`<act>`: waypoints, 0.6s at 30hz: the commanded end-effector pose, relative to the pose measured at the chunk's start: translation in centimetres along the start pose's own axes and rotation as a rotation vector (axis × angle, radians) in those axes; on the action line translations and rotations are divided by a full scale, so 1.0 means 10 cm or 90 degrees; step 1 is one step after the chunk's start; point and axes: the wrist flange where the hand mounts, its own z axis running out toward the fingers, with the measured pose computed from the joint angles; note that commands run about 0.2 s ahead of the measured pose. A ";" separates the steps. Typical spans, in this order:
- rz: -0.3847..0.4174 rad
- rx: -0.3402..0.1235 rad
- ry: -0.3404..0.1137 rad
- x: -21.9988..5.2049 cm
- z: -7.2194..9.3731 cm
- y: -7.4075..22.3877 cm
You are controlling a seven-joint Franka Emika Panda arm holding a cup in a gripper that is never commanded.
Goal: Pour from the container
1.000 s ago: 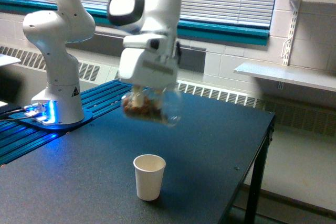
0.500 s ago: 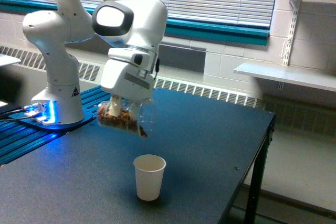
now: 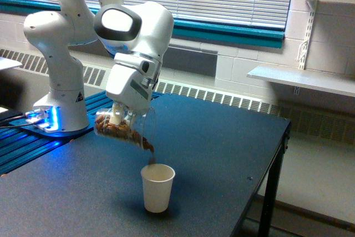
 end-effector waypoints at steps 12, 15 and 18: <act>-0.016 -0.026 -0.005 0.01 0.04 -0.17; -0.019 -0.030 -0.005 0.01 0.05 -0.18; -0.020 -0.035 -0.007 0.02 0.05 -0.18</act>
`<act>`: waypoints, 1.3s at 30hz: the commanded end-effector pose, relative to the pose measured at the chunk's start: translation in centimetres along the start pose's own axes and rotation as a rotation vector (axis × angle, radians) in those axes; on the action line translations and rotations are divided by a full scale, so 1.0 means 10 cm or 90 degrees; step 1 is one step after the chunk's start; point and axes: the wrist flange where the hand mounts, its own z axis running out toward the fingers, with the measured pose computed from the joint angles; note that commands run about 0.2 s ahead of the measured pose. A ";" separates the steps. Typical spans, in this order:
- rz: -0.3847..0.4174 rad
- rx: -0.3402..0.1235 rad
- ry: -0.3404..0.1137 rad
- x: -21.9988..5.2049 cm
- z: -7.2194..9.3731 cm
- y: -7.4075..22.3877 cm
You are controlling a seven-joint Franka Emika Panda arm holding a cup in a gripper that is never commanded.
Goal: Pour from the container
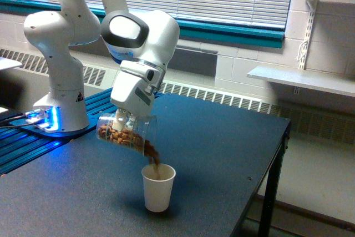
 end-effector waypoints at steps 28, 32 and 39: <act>-0.018 -0.047 0.009 0.17 -0.06 0.12; -0.023 -0.054 0.011 0.19 -0.07 0.15; -0.032 -0.061 0.009 0.20 -0.07 0.18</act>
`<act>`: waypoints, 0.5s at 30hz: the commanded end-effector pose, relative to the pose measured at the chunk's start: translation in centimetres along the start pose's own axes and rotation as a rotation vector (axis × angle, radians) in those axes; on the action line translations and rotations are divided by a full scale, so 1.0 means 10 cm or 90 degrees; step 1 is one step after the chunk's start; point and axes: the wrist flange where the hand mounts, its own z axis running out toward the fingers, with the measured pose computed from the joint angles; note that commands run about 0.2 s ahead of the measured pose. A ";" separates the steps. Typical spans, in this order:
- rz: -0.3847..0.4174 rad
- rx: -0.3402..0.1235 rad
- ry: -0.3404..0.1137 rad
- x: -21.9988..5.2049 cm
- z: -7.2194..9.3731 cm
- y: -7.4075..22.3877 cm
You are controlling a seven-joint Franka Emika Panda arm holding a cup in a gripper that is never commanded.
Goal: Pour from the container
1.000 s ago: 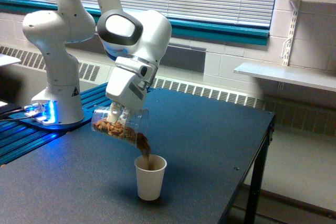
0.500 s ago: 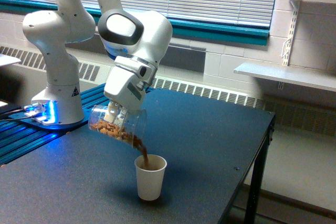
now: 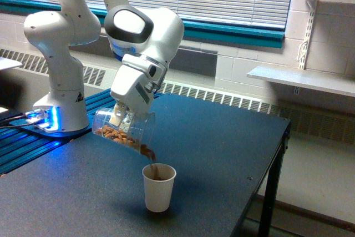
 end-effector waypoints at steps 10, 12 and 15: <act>-0.031 -0.025 0.009 0.07 -0.02 0.11; -0.035 -0.027 0.010 0.09 -0.02 0.12; -0.038 -0.031 0.014 0.11 -0.04 0.13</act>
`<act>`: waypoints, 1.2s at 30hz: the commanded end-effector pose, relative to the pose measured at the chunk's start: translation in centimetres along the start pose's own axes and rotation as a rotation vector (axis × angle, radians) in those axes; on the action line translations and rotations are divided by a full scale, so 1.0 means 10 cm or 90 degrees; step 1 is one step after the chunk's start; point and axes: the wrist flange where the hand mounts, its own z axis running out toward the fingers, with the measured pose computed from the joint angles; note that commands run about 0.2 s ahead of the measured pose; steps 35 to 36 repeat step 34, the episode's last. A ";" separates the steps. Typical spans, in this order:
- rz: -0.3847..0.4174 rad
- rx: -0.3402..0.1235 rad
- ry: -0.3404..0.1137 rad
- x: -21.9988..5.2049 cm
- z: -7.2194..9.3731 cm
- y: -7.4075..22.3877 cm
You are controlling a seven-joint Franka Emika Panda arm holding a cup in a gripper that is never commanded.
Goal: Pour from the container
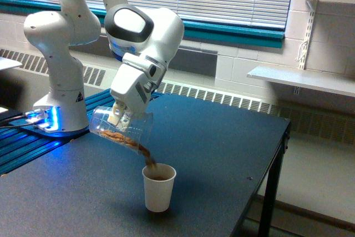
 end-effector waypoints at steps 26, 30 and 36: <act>-0.038 -0.025 0.014 0.10 -0.06 0.10; -0.040 -0.022 0.015 0.09 -0.07 0.10; -0.039 -0.022 0.020 0.11 -0.06 0.10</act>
